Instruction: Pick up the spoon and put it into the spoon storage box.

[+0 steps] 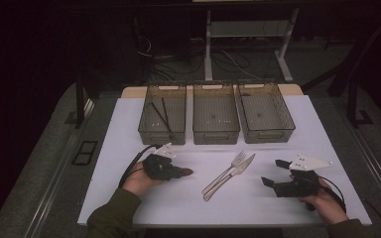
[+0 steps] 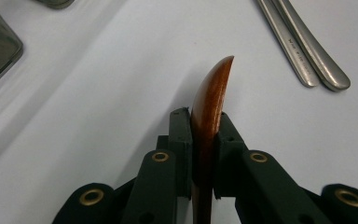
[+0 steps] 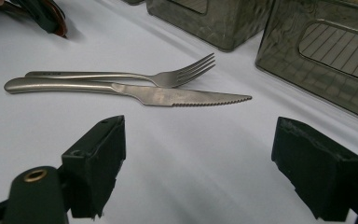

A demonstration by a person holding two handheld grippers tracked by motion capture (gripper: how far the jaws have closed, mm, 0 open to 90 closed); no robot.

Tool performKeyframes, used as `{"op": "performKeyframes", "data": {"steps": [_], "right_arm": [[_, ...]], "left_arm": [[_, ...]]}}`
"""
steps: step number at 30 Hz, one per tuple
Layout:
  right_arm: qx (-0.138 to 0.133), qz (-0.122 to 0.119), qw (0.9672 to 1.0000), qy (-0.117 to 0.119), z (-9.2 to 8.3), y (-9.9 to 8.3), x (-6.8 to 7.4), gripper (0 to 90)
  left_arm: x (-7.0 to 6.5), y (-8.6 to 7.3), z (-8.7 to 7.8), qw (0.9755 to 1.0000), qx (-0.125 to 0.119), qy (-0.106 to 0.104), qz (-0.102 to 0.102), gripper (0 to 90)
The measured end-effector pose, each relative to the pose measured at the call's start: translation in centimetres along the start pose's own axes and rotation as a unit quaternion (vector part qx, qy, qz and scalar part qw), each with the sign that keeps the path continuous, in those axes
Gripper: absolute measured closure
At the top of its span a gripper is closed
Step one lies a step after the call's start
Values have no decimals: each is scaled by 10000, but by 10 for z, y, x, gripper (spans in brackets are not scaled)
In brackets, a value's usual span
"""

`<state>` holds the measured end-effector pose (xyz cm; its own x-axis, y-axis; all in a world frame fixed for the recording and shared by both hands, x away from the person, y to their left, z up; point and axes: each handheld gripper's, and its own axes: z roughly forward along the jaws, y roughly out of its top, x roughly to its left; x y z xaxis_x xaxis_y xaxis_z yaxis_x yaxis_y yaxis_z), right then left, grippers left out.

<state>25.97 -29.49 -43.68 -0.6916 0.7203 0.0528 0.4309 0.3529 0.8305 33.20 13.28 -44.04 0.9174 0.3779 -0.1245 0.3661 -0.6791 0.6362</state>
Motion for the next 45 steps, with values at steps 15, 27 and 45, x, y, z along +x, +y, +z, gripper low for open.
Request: {"op": "performKeyframes", "data": {"steps": [15,27,45], "right_arm": [[-26,6,10000,7,0,0,0,169],[-25,19,10000,-14,1,1,0,169],[-49,22,10000,-7,1,1,1,169]], "left_arm": [[-4,13,-14,9993,-307,162,-151,805],[-1,29,-23,9936,-973,187,-536,804],[15,77,-29,9880,-1445,197,-507,802]]}}
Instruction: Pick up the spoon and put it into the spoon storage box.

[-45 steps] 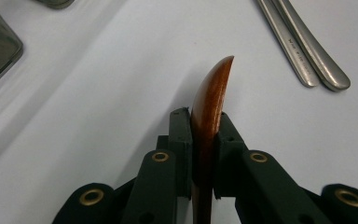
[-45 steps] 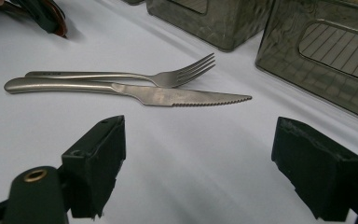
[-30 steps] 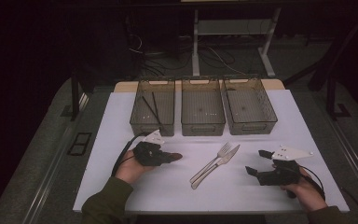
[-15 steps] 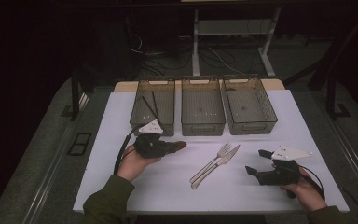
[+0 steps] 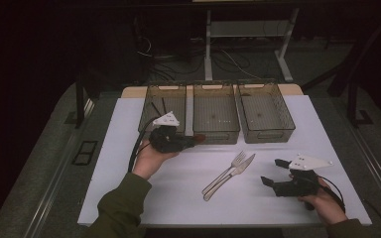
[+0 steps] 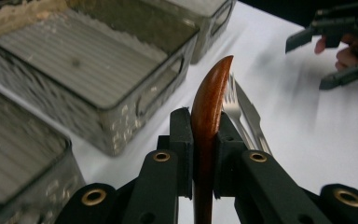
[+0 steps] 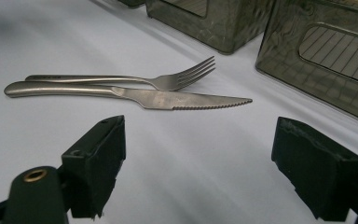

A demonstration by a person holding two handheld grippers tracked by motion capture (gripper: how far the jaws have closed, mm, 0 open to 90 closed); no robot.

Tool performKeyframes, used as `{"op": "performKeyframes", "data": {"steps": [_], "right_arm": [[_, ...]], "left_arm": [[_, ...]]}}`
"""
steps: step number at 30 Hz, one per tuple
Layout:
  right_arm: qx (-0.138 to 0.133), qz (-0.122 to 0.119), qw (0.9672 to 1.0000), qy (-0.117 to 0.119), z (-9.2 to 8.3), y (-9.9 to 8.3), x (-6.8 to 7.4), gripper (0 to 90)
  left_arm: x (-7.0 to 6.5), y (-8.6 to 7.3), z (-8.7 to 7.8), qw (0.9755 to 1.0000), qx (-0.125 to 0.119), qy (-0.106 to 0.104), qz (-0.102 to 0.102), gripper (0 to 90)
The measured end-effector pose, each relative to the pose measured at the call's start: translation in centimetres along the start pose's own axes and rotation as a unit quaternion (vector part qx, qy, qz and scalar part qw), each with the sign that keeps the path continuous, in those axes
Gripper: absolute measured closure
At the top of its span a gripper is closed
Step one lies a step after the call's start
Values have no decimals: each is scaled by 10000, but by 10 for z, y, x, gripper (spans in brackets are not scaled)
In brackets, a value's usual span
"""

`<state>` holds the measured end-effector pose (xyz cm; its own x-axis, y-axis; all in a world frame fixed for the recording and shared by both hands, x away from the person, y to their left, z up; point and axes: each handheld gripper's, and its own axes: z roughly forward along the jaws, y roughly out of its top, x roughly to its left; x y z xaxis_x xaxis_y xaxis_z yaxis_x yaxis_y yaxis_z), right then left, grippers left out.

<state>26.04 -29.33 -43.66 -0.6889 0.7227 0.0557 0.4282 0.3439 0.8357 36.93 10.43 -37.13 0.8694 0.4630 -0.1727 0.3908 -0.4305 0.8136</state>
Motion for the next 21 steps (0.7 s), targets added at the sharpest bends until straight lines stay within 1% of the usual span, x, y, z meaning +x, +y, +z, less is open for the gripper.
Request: {"op": "performKeyframes", "data": {"steps": [7,8,9,11,14,18,21], "right_arm": [[-4,8,10000,4,0,0,0,169],[-7,5,10000,4,0,0,0,169],[-7,2,10000,4,0,0,0,169],[-12,-3,10000,9,0,0,0,169],[-15,10,10000,-3,-1,0,0,169],[-16,10,10000,1,-1,0,0,169],[-14,17,10000,-2,-1,0,0,169]], "left_arm": [[2,22,10,9999,-103,-8,60,802],[4,26,11,9999,-93,-26,128,802],[4,30,12,9998,-141,-25,100,802],[6,38,15,9998,-145,-19,126,802],[10,47,20,9998,-202,-28,83,802],[15,60,29,9998,-184,0,106,802],[20,71,35,9997,-221,-3,118,802]]}}
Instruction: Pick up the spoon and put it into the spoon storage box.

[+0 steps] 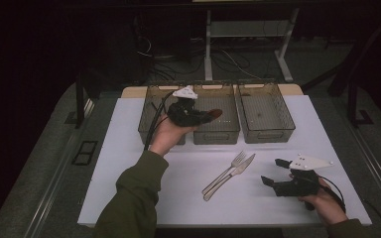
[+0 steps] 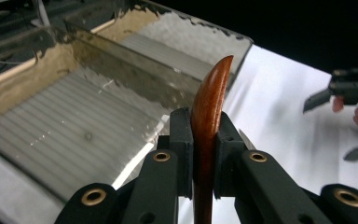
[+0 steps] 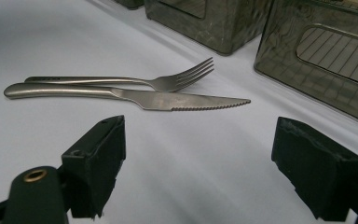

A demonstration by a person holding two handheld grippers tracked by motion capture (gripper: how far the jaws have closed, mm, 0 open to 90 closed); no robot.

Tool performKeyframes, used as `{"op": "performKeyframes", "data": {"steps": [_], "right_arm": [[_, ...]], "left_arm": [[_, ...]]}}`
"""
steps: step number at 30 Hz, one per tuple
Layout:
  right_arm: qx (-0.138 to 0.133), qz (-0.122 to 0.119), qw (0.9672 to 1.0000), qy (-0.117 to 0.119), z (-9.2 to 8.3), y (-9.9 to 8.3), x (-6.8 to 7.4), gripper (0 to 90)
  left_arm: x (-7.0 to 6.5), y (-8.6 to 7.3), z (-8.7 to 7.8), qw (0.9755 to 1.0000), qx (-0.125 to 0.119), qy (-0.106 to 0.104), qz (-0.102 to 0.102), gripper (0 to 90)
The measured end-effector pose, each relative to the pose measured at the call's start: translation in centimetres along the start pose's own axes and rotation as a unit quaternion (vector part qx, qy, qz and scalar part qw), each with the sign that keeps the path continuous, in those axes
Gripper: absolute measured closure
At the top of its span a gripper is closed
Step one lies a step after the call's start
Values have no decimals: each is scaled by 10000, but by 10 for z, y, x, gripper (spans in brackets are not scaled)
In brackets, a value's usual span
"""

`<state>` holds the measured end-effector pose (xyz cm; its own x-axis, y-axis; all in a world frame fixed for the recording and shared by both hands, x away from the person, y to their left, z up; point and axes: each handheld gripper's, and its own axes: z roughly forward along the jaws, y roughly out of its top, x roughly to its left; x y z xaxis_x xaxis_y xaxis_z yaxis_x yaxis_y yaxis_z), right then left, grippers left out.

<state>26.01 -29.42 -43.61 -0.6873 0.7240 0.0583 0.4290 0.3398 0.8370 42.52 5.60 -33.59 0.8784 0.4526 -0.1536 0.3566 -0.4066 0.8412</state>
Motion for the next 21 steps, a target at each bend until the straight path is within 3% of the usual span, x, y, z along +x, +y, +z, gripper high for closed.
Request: {"op": "performKeyframes", "data": {"steps": [10,16,21], "right_arm": [[-9,20,10000,11,0,0,0,169],[-56,43,10000,3,-1,0,-2,169],[-65,20,10000,36,-1,0,-2,169]], "left_arm": [[14,28,25,9999,-73,92,33,802],[23,33,45,9995,-230,117,-174,802],[28,37,60,9992,-311,113,-233,801]]}}
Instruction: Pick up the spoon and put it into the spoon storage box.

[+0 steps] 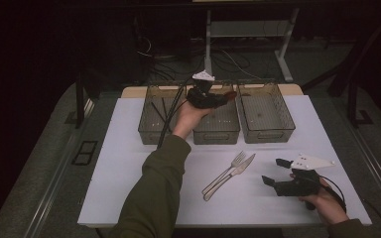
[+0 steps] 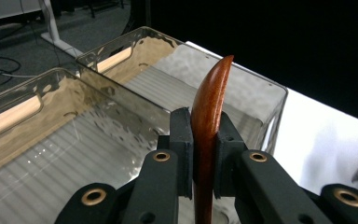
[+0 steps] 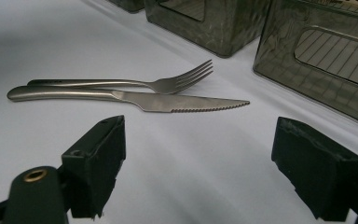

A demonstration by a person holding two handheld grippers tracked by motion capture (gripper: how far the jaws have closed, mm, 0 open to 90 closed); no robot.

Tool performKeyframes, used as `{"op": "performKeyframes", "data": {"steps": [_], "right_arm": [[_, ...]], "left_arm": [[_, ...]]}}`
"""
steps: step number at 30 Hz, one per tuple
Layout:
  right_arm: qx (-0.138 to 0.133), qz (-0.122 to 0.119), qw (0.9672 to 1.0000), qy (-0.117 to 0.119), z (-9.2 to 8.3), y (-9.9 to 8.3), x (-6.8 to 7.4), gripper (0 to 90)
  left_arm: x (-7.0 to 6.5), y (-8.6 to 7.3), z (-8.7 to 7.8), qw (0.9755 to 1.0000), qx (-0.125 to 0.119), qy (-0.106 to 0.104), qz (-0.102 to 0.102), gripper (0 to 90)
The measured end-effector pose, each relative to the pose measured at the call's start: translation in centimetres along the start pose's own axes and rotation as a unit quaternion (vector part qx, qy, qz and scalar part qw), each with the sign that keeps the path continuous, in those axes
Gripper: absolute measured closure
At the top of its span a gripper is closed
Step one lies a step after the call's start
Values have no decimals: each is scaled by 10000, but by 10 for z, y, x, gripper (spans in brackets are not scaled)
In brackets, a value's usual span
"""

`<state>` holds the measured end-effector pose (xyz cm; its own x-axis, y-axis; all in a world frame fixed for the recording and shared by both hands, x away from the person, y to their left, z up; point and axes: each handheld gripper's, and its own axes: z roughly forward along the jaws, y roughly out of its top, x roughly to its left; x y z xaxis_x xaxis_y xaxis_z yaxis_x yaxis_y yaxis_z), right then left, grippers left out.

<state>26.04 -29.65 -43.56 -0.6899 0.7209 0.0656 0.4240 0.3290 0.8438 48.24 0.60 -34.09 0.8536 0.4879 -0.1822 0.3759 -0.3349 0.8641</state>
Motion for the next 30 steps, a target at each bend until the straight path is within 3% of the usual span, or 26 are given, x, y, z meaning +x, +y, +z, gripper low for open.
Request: {"op": "performKeyframes", "data": {"steps": [5,13,20,25,30], "right_arm": [[-11,2,10000,-15,0,0,-1,169],[-20,-17,10000,4,-1,0,-1,169],[-21,-18,10000,14,-1,0,-1,169],[-22,-17,10000,21,-2,0,-1,169],[-32,-22,10000,11,-2,0,-1,169]], "left_arm": [[1,-2,12,10000,-27,49,5,801],[8,-10,26,9998,-83,67,-181,799],[13,-17,37,9994,44,140,-313,796],[12,-19,42,9992,244,207,-249,791],[11,-19,43,9990,282,299,-195,716]]}}
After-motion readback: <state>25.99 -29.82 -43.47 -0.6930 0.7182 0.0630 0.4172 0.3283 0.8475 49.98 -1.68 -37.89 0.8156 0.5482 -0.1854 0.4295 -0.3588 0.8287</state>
